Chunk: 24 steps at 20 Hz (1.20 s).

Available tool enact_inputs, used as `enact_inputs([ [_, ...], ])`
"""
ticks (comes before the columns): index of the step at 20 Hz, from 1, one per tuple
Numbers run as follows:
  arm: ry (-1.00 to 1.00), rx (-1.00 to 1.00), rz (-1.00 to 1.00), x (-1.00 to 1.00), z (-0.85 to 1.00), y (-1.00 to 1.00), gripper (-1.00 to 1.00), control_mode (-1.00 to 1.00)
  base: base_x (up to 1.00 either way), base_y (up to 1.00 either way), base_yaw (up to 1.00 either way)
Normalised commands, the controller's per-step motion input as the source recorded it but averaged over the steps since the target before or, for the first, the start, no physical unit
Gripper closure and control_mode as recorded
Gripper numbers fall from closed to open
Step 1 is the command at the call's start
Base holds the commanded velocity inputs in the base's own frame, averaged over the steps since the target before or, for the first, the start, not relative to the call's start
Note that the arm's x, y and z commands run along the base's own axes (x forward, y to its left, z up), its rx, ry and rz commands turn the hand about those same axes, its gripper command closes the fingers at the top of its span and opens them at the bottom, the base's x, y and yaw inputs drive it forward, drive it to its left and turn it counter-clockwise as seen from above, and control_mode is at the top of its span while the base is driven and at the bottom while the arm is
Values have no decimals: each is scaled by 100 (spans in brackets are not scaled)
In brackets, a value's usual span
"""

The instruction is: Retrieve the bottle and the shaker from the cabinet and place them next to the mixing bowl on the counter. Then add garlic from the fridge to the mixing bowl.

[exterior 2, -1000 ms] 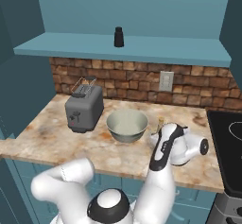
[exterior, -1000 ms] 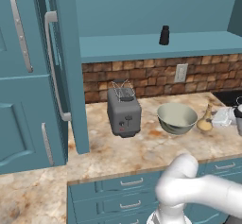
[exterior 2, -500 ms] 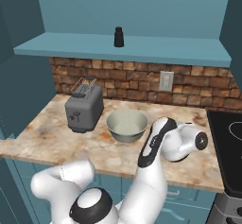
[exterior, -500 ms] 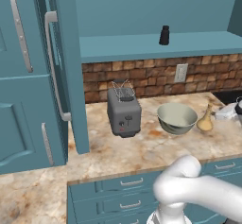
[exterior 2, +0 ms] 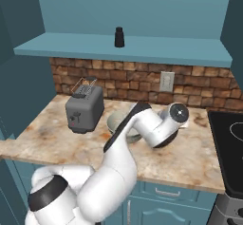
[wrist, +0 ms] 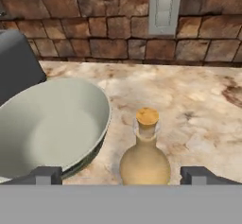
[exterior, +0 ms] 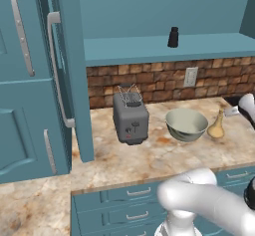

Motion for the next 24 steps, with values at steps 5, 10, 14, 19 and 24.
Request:
enact_inputs([
  [5, 12, -16, -17, -23, 57, 74, -100, -100, 0, 0, 0],
  [10, 2, -13, -23, -35, 36, 83, -100, -100, 0, 0, 0],
  [14, -3, -11, -20, -52, 71, 82, -100, -100, 0, 0, 0],
  [19, -20, -8, -14, -63, 78, 76, -100, -100, 0, 0, 0],
  [24, -25, -2, -3, -61, 84, 60, -100, -100, 0, 0, 0],
])
